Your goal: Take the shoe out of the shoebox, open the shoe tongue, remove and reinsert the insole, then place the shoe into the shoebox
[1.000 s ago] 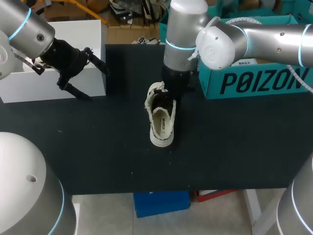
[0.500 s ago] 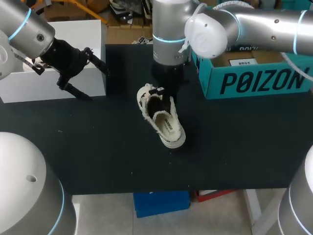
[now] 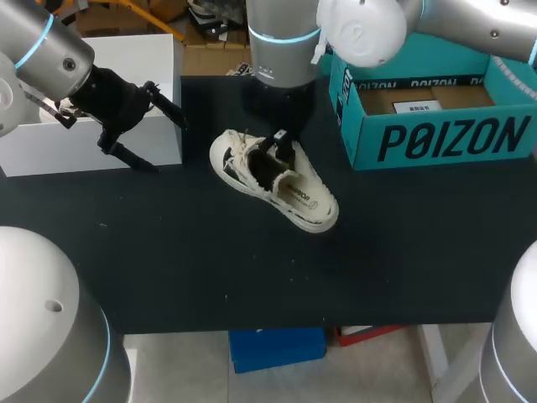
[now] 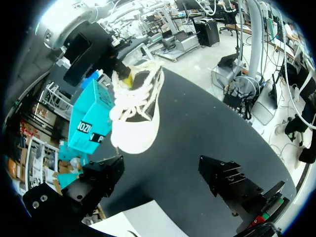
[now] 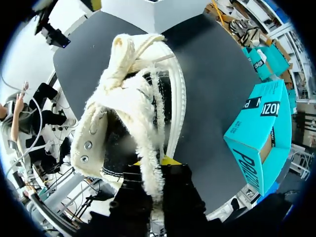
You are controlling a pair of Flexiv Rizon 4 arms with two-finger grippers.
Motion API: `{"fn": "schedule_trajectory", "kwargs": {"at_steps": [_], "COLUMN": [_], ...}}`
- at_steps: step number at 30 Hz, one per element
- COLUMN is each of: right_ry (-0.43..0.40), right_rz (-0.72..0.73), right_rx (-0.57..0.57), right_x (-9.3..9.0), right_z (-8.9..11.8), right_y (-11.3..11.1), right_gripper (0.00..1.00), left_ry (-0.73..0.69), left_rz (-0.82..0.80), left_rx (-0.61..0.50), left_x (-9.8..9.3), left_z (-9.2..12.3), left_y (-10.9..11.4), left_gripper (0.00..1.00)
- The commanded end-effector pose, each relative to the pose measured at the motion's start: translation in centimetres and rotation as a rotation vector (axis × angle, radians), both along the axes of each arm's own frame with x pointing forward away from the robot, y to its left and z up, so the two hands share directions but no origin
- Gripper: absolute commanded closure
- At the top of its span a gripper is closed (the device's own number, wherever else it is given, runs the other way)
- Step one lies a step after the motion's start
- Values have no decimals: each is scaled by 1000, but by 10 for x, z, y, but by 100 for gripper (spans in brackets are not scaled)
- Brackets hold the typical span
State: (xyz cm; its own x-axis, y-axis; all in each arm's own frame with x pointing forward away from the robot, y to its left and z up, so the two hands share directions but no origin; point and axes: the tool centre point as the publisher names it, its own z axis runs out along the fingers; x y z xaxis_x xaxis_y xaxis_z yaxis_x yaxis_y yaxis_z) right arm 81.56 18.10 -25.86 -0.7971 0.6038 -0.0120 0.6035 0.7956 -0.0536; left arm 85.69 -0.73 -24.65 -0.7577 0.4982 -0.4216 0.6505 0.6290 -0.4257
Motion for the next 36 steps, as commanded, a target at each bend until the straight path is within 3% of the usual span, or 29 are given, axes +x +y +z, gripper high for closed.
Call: {"fn": "schedule_trajectory", "kwargs": {"at_steps": [1, 8, 16, 27, 36], "right_ry": [-25, 70, 186, 203, 186], "right_rz": [275, 500, 593, 598, 586], "right_rx": [13, -56, -196, -256, -238], "right_x": [-8, -10, 2, 63, 114], "right_z": [39, 57, 70, 95, 110], "right_y": [-6, -15, -29, -70, -134], "right_gripper": [100, 100, 100, 100, 100], "left_ry": [-3, -3, -3, -3, -3], "left_rz": [0, 0, 0, 0, 0], "left_rx": [2, 2, 2, 2, 2], "left_x": [-1, -1, -1, -1, -1], "left_z": [0, 0, 0, 0, 0], "left_y": [1, 1, 1, 1, 1], "left_gripper": [0, 0, 0, 0, 0]}}
